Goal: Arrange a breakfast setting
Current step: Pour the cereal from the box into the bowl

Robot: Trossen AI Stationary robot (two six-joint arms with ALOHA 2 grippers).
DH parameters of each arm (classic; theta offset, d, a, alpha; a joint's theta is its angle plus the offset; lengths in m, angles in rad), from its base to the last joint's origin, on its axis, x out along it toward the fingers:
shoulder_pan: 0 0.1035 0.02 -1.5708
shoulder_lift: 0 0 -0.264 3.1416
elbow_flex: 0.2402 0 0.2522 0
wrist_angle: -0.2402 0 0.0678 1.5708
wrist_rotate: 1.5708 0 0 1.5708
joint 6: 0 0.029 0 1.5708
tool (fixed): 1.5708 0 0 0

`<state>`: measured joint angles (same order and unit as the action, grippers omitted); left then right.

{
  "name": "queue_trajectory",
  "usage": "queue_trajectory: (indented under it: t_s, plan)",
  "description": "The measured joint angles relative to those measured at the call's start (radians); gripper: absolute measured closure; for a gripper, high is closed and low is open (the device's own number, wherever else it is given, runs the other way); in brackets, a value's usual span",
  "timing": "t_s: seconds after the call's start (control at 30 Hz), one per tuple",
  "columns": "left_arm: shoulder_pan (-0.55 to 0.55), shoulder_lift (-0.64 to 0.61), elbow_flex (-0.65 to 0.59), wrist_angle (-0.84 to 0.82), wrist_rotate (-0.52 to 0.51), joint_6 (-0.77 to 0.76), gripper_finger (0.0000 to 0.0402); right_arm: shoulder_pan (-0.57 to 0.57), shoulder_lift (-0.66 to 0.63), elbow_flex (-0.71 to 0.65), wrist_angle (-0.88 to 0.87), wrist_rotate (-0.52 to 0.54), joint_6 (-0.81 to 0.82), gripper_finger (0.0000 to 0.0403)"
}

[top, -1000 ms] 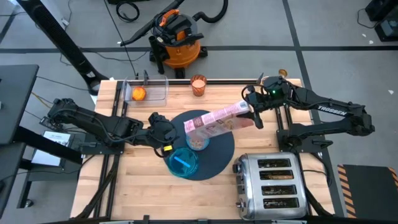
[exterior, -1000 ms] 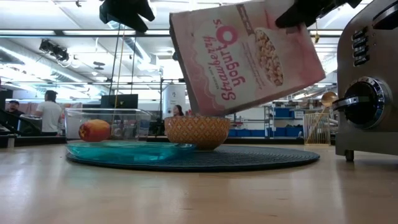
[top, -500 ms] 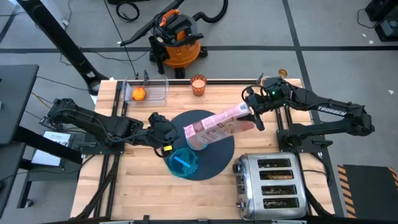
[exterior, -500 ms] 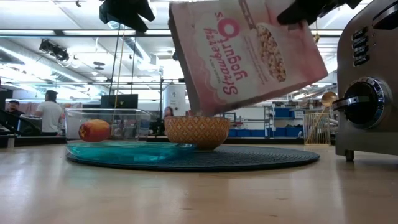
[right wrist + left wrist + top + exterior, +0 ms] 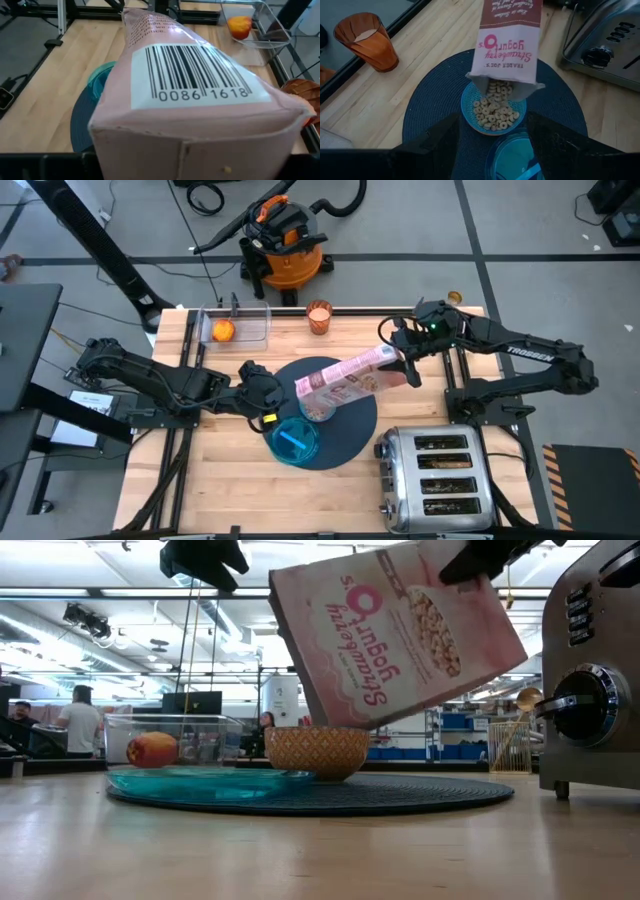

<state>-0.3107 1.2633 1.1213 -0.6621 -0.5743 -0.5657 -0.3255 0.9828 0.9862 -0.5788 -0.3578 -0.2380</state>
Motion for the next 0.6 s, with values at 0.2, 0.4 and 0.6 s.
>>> queue_trajectory:
  t_s: [0.2, 0.4, 0.6]
  plan:
    - [0.0, 0.0, 0.0, 0.0, 0.0, 0.0, 0.0169, 0.019, 0.031, 0.036, -0.007, 0.025, -0.007, 0.0209]
    - [0.0, 0.0, 0.0, 0.001, 0.0, -0.001, 0.0169, 0.035, 0.06, 0.067, -0.028, 0.057, -0.001, 0.0209]
    - [0.0, 0.0, 0.0, 0.0, 0.0, -0.001, 0.0169, 0.044, 0.077, 0.097, -0.043, 0.089, -0.007, 0.0209]
